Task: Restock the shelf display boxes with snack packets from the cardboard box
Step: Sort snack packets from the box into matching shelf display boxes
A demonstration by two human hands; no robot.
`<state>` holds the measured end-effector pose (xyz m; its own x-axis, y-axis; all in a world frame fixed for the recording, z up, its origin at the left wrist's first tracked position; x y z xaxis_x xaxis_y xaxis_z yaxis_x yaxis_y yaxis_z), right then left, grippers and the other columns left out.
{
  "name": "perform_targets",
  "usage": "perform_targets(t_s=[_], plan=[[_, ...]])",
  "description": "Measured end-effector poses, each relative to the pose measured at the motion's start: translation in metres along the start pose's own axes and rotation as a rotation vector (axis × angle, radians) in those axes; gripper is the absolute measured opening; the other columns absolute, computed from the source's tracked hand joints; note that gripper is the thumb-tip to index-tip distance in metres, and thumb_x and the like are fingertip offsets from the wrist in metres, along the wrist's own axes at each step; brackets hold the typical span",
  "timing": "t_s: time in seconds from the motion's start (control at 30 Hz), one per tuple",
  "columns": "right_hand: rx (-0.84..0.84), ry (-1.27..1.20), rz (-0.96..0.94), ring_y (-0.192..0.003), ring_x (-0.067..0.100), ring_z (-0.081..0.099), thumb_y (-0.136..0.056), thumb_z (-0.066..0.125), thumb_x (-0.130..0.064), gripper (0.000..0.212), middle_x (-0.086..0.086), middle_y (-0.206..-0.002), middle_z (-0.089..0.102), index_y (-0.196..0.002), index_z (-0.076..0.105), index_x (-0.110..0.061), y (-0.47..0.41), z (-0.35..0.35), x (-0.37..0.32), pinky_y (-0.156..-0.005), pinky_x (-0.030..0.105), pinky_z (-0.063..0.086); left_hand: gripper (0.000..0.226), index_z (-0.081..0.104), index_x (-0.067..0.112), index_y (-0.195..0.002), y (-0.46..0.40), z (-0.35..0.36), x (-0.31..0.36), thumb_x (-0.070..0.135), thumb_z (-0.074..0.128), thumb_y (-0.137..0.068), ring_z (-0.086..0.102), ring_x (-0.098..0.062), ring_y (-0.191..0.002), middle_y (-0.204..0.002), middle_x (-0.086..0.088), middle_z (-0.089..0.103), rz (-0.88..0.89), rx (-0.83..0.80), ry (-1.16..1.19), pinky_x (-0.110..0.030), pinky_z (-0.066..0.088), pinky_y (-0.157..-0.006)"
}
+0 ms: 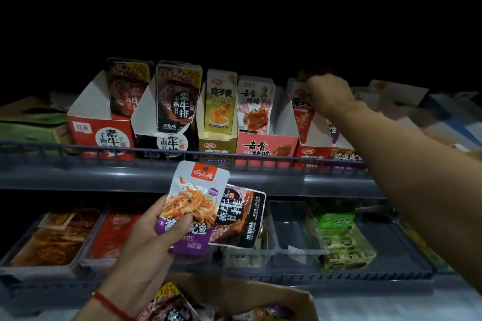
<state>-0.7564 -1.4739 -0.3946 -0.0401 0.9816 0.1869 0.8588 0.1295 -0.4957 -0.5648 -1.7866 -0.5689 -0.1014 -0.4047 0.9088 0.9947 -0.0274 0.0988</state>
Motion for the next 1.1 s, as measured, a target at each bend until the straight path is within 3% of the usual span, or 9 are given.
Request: perform_targets(t_s=[0.17,0.3,0.4,0.47,0.57,0.7,0.8,1.0,1.1], plan=[[0.138,0.053,-0.052,-0.096,0.035,0.061,-0.098,0.064,-0.014,0.031,0.022,-0.117,0.060,-0.127,0.054,-0.006,0.008,-0.006,-0.004,-0.072,0.037,0.046,0.046,0.066,0.016,-0.125,-0.001,0.000,-0.004,0.002,0.066,-0.081,0.074,-0.030,-0.102,-0.115,-0.014,0.076,-0.011,-0.038,0.027,-0.038,0.063,-0.069],[0.239,-0.204,-0.225,-0.105,0.024,0.056,-0.098,0.055,-0.019,0.030,0.011,-0.124,0.056,-0.128,0.056,-0.012,0.057,-0.030,-0.038,-0.081,0.032,0.046,0.046,0.065,0.014,-0.122,0.002,0.001,-0.006,0.002,0.067,-0.078,0.076,-0.027,-0.090,-0.112,-0.016,0.076,-0.018,-0.025,0.052,-0.036,0.062,-0.061],[0.041,-0.557,-0.189,-0.086,0.002,0.057,-0.097,0.054,-0.032,0.019,-0.008,-0.108,0.058,-0.115,0.054,-0.026,0.115,-0.043,-0.076,-0.077,0.021,0.048,0.049,0.063,0.011,-0.124,0.006,0.000,-0.006,0.001,0.067,-0.076,0.076,-0.027,-0.086,-0.112,-0.018,0.075,-0.011,0.001,0.091,-0.037,0.062,-0.059],[-0.282,-0.827,0.031,-0.090,0.001,0.062,-0.096,0.062,-0.039,0.028,-0.011,-0.107,0.063,-0.120,0.052,-0.029,0.147,-0.043,-0.095,-0.078,0.019,0.048,0.051,0.061,0.010,-0.127,0.010,-0.001,-0.005,0.002,0.065,-0.077,0.075,-0.027,-0.089,-0.114,-0.018,0.074,-0.004,0.017,0.132,-0.038,0.062,-0.060],[-0.737,-1.348,0.274,-0.099,0.022,0.073,-0.096,0.065,-0.022,0.028,0.006,-0.108,0.076,-0.122,0.062,-0.013,0.170,-0.038,-0.114,-0.087,0.040,0.058,0.048,0.061,0.013,-0.129,0.020,-0.002,0.001,0.003,0.062,-0.082,0.074,-0.030,-0.099,-0.118,-0.016,0.074,-0.005,0.041,0.189,-0.040,0.065,-0.071],[-0.575,-1.378,0.279,-0.095,0.025,0.076,-0.098,0.059,-0.010,0.021,0.011,-0.102,0.078,-0.118,0.065,-0.008,0.151,-0.044,-0.109,-0.089,0.041,0.060,0.037,0.063,0.012,-0.128,0.025,-0.026,0.026,-0.003,0.054,-0.096,0.073,-0.031,-0.097,-0.121,-0.017,0.073,0.090,0.174,0.189,-0.036,0.064,-0.067],[-0.542,-1.393,0.278,-0.098,0.027,0.075,-0.099,0.059,-0.010,0.022,0.013,-0.103,0.077,-0.119,0.066,-0.008,0.135,-0.050,-0.104,-0.089,0.040,0.058,0.038,0.058,0.009,-0.136,0.025,-0.055,0.044,-0.003,0.048,-0.101,0.070,-0.032,-0.112,-0.127,-0.016,0.070,0.151,0.255,0.233,-0.038,0.061,-0.087],[-0.569,-1.492,0.271,-0.094,0.027,0.076,-0.099,0.059,-0.007,0.017,0.013,-0.099,0.078,-0.115,0.066,-0.008,0.125,-0.065,-0.124,-0.073,0.030,0.060,0.037,0.059,0.009,-0.135,0.029,-0.055,0.048,0.000,0.051,-0.100,0.065,-0.038,-0.121,-0.124,-0.015,0.072,0.157,0.240,0.278,-0.052,0.054,-0.100],[-0.642,-1.640,0.321,-0.100,0.028,0.074,-0.096,0.060,-0.003,0.023,0.018,-0.105,0.076,-0.118,0.061,0.001,0.136,-0.062,-0.148,-0.072,0.027,0.059,0.042,0.060,0.009,-0.133,0.034,-0.039,0.049,0.005,0.061,-0.092,0.068,-0.034,-0.115,-0.123,-0.014,0.072,0.175,0.161,0.257,-0.051,0.058,-0.095]])
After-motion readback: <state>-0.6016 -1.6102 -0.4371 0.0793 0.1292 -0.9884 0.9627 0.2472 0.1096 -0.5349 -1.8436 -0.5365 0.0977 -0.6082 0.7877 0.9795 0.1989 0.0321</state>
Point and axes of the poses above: each hand's wrist, its own y-axis away from the middle knuckle, its own z-axis out of the palm, x = y × z, the point moved 2 cm from there along -y, towards the middle knuckle
